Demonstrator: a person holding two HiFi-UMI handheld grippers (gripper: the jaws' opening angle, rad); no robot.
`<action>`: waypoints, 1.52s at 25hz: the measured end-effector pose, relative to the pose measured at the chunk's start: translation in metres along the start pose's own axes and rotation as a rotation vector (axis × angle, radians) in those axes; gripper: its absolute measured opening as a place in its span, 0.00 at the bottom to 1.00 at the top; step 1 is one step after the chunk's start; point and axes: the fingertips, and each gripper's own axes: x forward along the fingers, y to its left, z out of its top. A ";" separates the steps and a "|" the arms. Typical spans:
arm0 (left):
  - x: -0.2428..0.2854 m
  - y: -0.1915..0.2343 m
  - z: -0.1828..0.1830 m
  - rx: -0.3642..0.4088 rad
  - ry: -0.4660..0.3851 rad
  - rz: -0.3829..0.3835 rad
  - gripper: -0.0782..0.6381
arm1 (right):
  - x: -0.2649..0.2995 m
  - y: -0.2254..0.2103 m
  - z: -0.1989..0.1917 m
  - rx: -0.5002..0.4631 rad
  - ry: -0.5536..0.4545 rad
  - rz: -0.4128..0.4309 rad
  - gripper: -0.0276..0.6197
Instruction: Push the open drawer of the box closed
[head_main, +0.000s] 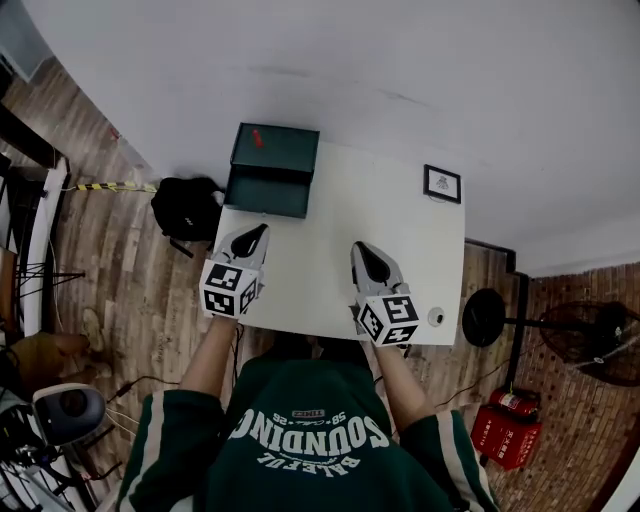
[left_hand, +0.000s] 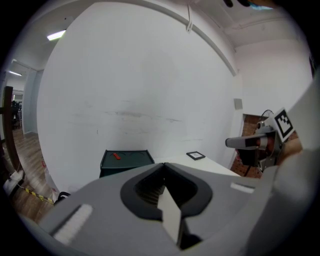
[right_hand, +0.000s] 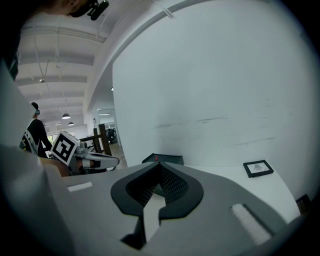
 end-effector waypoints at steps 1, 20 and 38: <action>0.001 0.001 0.000 -0.001 0.000 0.004 0.18 | 0.001 -0.001 -0.001 0.000 0.001 0.003 0.04; 0.023 0.029 -0.037 -0.081 0.066 0.091 0.18 | 0.057 0.008 -0.018 -0.010 0.086 0.145 0.04; 0.054 0.041 -0.107 -0.218 0.194 0.102 0.35 | 0.071 -0.002 -0.062 0.029 0.193 0.169 0.04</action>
